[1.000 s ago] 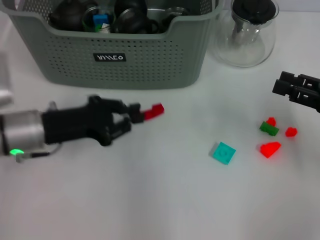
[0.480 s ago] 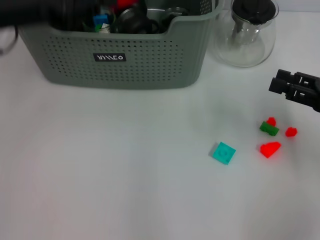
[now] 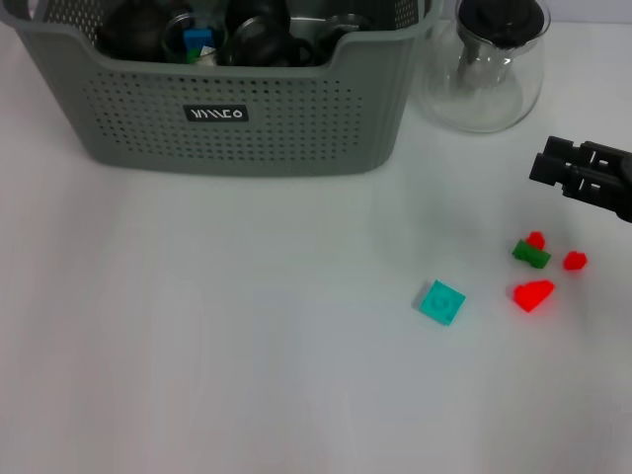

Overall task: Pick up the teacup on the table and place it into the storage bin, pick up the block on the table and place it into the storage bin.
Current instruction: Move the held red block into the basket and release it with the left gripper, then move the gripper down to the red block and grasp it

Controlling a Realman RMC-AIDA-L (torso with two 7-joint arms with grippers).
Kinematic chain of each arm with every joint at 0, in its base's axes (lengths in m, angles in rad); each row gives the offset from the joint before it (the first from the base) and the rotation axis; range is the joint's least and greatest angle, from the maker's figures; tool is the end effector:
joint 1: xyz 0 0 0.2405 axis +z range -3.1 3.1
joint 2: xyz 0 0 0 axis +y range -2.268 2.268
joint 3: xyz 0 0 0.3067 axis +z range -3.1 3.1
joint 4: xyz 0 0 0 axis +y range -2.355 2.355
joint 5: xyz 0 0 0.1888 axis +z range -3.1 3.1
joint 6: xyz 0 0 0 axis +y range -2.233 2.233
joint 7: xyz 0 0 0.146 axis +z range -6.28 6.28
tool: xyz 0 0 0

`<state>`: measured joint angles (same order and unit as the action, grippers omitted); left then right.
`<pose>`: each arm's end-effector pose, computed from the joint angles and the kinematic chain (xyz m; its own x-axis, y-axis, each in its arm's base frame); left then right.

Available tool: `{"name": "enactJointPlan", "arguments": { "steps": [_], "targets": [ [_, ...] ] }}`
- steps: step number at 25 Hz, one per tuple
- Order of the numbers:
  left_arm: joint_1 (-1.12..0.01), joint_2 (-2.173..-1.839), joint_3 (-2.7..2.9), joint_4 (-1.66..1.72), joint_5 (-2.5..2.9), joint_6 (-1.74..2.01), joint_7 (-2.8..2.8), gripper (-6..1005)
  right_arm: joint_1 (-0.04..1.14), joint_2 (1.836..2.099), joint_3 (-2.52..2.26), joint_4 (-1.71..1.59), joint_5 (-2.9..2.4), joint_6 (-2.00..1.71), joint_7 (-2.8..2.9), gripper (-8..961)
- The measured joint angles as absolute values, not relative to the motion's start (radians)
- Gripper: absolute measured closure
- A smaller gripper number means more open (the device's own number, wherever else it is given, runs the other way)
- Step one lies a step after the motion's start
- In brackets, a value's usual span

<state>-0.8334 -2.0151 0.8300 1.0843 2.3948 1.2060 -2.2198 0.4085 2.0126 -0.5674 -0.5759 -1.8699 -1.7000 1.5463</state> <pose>-0.1839 0.4778 0.0617 0.8176 0.4464 0.3637 0.5755 -0.6131 -0.5412 0.3231 0.3003 0.0145 0.5155 -0.5067 -0.6910 -0.6872 -0.7262 0.0199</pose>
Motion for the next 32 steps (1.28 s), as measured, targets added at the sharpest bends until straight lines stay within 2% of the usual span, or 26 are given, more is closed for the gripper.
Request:
{"name": "enactJointPlan", "arguments": {
  "steps": [8, 14, 17, 19, 21, 26, 32],
  "targets": [
    [-0.918, -2.054, 0.983, 0.944, 2.756, 1.028, -2.429, 823, 0.41, 2.013, -0.568, -0.574, -1.87, -1.692, 1.545, 337],
    [-0.928, -2.092, 0.981, 0.978, 2.813, 1.025, -2.452, 610, 0.411, 2.014, -0.569, -0.571, -1.87, -1.683, 1.545, 337],
    [-0.861, -2.125, 0.958, 1.141, 2.751, 1.051, -2.441, 544, 0.411, 2.014, -0.569, -0.571, -1.87, -1.683, 1.545, 338],
    [-0.767, -2.154, 0.953, 1.292, 2.638, 1.069, -2.398, 501, 0.411, 2.014, -0.568, -0.571, -1.87, -1.683, 1.545, 338],
    [-0.656, -2.168, 0.962, 1.424, 2.459, 1.097, -2.325, 457, 0.411, 2.014, -0.567, -0.571, -1.87, -1.682, 1.545, 338],
    [-0.45, -2.176, 0.868, 1.488, 1.964, 1.339, -2.024, 369, 0.41, 2.009, -0.564, -0.57, -1.87, -1.681, 1.552, 338],
    [-0.407, -2.167, 0.648, 1.175, 1.786, 1.668, -1.665, 337, 0.409, 2.001, -0.566, -0.569, -1.87, -1.677, 1.585, 338]
  ]
}}
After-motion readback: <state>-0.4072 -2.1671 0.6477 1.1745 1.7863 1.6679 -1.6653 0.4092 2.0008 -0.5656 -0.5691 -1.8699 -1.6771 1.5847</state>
